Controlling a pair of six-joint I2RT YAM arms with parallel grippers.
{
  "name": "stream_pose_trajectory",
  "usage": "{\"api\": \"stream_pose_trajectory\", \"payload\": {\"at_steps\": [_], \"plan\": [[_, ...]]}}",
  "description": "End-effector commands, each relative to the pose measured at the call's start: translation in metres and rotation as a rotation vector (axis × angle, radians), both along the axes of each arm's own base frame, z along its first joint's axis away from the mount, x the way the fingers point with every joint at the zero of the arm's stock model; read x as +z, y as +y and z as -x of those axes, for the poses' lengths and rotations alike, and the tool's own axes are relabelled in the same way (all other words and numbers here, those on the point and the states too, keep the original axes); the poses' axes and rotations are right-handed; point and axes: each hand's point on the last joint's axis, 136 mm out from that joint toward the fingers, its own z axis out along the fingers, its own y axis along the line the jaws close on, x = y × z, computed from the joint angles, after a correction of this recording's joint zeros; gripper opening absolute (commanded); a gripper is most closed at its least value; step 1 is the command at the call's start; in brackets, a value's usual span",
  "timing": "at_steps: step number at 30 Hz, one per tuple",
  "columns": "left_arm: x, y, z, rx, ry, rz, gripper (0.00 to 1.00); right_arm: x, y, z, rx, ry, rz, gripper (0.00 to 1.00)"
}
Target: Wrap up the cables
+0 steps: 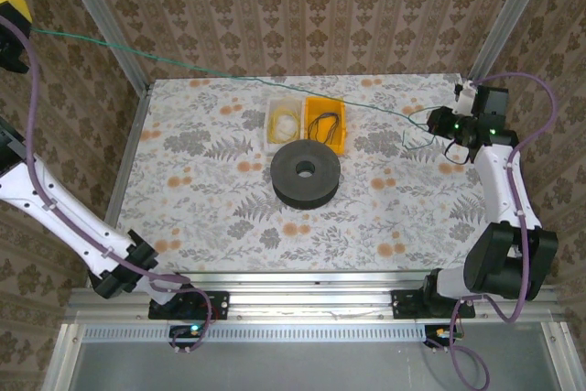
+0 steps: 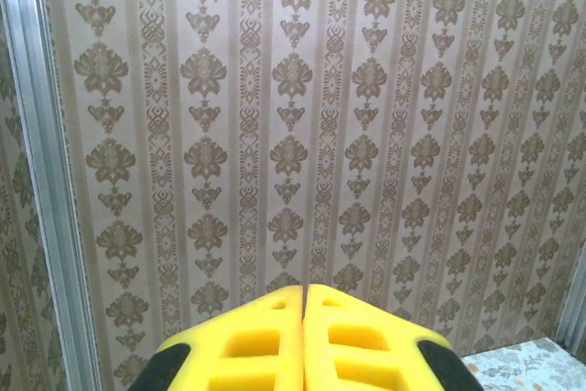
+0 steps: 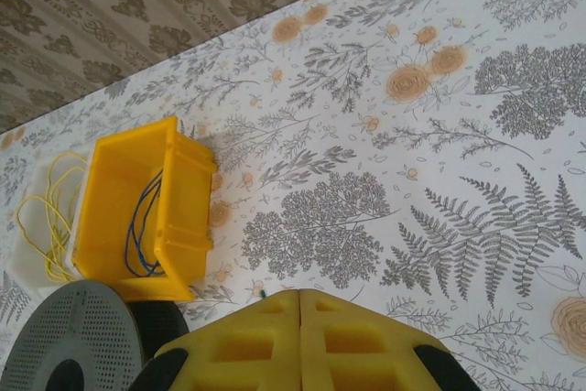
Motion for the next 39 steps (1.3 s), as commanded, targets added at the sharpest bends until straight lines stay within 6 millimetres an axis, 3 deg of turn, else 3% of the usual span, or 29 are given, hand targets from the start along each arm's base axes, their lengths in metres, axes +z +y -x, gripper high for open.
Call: {"api": "stream_pose_trajectory", "payload": {"at_steps": [1,6,8,11,13,15,17,22,25,28,35,39], "plan": [[0.037,0.093,0.002,0.362,-0.205,0.063,0.00,-0.065,-0.112,0.040,-0.385,0.262,0.202,0.00],[0.044,0.093,0.008,0.356,-0.230,0.075,0.00,-0.077,-0.126,0.048,-0.430,0.315,0.213,0.00],[0.043,0.091,0.007,0.328,-0.228,0.089,0.00,-0.073,-0.112,0.040,-0.381,0.261,0.156,0.00],[0.037,0.080,0.003,0.264,-0.218,0.108,0.00,-0.050,-0.068,0.022,-0.218,0.115,0.035,0.00],[0.030,0.071,0.000,0.241,-0.202,0.100,0.00,-0.040,-0.046,0.018,-0.159,0.094,0.058,0.00],[0.024,0.068,-0.002,0.251,-0.190,0.092,0.00,-0.039,-0.044,0.020,-0.166,0.127,0.102,0.00],[0.022,0.066,-0.002,0.253,-0.184,0.085,0.00,-0.045,-0.051,0.024,-0.194,0.172,0.128,0.00],[0.026,0.068,-0.002,0.259,-0.181,0.081,0.00,-0.084,-0.098,0.051,-0.383,0.404,0.261,0.00],[0.030,0.065,0.000,0.253,-0.188,0.079,0.00,-0.096,-0.103,0.057,-0.408,0.438,0.279,0.00],[0.032,0.062,0.003,0.257,-0.193,0.069,0.00,-0.101,-0.113,0.066,-0.462,0.464,0.327,0.00],[0.034,0.064,0.006,0.277,-0.202,0.069,0.00,-0.101,-0.167,0.098,-0.676,0.623,0.622,0.00],[0.037,0.065,0.008,0.282,-0.210,0.066,0.00,-0.105,-0.188,0.102,-0.749,0.687,0.734,0.00]]}}
